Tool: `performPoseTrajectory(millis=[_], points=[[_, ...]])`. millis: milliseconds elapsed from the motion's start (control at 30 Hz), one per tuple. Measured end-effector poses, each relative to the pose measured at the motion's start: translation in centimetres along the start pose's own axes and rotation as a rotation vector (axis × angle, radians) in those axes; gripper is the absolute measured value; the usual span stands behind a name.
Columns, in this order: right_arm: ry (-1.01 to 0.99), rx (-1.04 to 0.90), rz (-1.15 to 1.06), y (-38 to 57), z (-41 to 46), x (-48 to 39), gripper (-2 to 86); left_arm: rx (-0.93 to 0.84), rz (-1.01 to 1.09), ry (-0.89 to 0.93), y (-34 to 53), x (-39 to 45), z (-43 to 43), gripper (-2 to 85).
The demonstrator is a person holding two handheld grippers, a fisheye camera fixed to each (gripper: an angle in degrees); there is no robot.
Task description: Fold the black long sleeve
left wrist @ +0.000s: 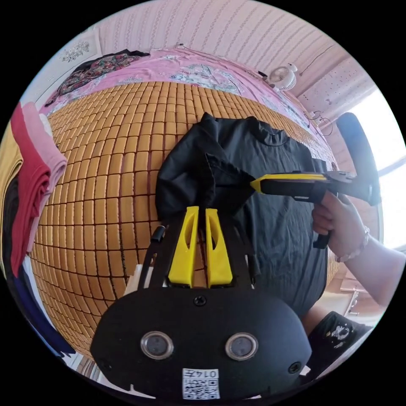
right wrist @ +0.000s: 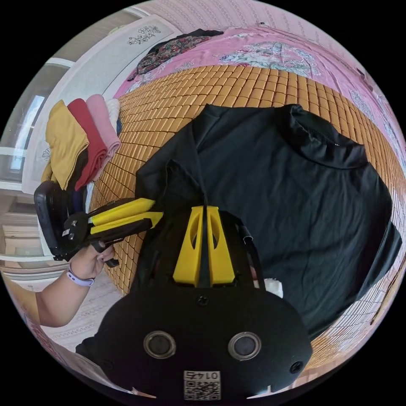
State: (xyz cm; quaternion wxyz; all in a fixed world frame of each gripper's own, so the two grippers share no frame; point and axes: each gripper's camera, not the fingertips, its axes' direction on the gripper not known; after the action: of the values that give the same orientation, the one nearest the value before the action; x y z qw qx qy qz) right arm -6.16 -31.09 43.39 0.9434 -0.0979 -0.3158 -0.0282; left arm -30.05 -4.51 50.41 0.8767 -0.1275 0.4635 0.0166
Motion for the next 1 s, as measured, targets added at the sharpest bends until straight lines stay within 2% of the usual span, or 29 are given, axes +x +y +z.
performPoseTrajectory(millis=[167, 267, 367, 433, 567, 733, 900, 1000], points=[[0.025, 0.082, -0.084, -0.7, -2.6, -1.9, 0.8, 0.161, -0.122, 0.082, 1.6, -1.8, -3.8, -0.6], [-0.035, 0.165, -0.248, -3.3, -4.2, -5.1, 0.9, 0.292, -0.219, 0.129, 2.5, -4.6, -6.9, -0.7], [-0.191, 0.247, -0.511, -7.2, -5.1, -10.2, 1.9, 0.408, -0.316, 0.129, 3.6, -8.4, -8.7, -0.4], [-0.229, 0.250, -0.643, -9.8, -4.6, -13.7, 3.7, 0.407, -0.370, 0.094, 4.3, -10.5, -8.2, 0.2], [-0.218, 0.209, -0.635, -11.4, -3.2, -15.1, 4.6, 0.289, -0.553, 0.127, 6.9, -14.6, -4.5, 0.8], [-0.095, -0.031, -0.661, -10.4, 2.6, -16.3, 3.8, 0.270, -0.673, 0.149, 9.3, -16.2, -2.1, 1.8], [-0.051, -0.103, -0.730, -9.5, 6.4, -19.2, 5.3, 0.274, -0.566, 0.119, 8.0, -15.2, -0.5, 4.8], [-0.040, -0.121, -0.762, -9.4, 8.2, -21.1, 6.1, 0.246, -0.419, -0.013, 5.7, -13.6, 0.4, 6.7]])
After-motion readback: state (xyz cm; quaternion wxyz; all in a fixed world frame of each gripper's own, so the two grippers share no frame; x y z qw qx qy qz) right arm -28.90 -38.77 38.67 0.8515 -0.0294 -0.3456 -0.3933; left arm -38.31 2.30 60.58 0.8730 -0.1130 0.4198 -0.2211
